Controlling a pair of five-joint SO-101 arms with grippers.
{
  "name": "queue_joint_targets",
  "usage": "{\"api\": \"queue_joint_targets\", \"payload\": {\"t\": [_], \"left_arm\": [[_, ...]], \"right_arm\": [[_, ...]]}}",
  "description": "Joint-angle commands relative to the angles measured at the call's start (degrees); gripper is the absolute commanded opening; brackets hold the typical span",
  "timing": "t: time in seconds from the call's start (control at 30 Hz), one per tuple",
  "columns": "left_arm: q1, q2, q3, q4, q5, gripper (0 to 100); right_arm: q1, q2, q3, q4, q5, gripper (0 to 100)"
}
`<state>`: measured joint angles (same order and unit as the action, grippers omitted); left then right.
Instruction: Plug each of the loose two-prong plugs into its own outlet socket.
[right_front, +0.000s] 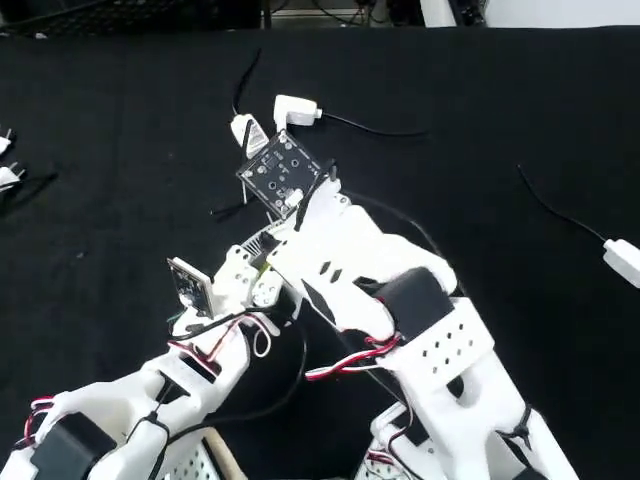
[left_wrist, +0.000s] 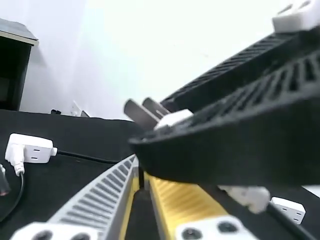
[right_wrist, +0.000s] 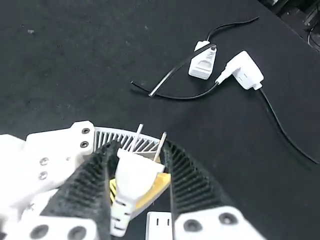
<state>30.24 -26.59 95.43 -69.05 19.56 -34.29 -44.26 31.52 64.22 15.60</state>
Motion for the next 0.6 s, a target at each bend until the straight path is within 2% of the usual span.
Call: {"api": "queue_joint_targets", "payload": {"t": [0.0,0.2,0.37,0.57], "left_arm": [[0.6,-0.4,0.9,-1.3,0.0,3],[0.4,-0.4,0.9,-1.1,0.0,3],[-0.8,-0.4,0.9,-1.1,0.2,3],[-1.4,-0.4,0.9,-1.1,0.4,3]], "right_arm": [[-1.0,-1.4,-0.5,0.3,0.1,1.2],[2.7,6.6,-6.1,3.2,-1.7,1.2],[3.6,16.2,-12.4,7.6,0.6,1.2],[3.4,18.3,-14.3,7.7,4.5,1.2]]}}
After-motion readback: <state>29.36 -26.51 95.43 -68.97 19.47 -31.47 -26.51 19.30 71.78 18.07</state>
